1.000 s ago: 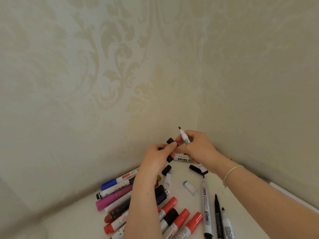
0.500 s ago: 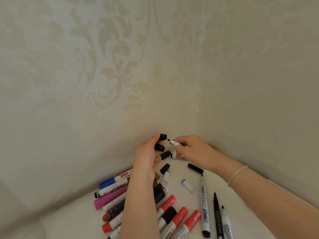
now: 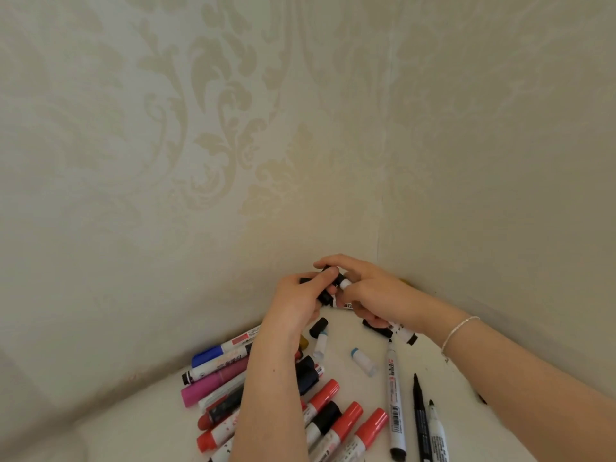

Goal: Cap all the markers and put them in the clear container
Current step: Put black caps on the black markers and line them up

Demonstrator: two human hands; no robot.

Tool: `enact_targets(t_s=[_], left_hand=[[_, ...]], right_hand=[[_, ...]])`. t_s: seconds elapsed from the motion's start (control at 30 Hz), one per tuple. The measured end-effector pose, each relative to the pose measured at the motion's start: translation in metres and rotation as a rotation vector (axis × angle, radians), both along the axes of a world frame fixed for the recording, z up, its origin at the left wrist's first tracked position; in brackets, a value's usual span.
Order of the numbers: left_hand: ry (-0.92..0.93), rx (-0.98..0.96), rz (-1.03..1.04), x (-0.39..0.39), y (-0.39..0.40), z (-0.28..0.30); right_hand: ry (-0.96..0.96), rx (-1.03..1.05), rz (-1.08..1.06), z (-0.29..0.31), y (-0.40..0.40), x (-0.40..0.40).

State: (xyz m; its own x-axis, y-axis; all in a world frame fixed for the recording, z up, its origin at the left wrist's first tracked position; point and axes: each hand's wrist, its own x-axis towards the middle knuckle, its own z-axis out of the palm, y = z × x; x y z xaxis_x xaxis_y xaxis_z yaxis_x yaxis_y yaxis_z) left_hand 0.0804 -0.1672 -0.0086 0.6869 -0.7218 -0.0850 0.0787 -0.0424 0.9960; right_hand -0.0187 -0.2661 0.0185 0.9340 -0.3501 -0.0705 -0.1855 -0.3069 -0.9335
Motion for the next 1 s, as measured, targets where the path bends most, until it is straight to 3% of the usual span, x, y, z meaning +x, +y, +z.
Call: enact_targets(t_s=[0.17,0.37,0.5,0.7,1.0], left_hand=[[0.038,-0.007,-0.016,-0.002,0.001,0.0],[0.089,0.011,0.034,0.003,0.005,0.003],[0.036,0.091,0.105,0.004,0.003,0.002],[-0.008,0.087,0.09,0.006,0.003,-0.001],[-0.072,0.144,0.089,0.005,0.001,-0.002]], right_hand=[[-0.015,0.113,-0.057,-0.002,-0.008,-0.001],[-0.025,0.103,-0.083,-0.008,-0.012,-0.002],[-0.011,-0.154,-0.148,-0.015,-0.024,0.005],[0.231,-0.801,-0.199,-0.04,-0.056,0.009],[0.278,-0.865,-0.166,-0.051,-0.063,0.013]])
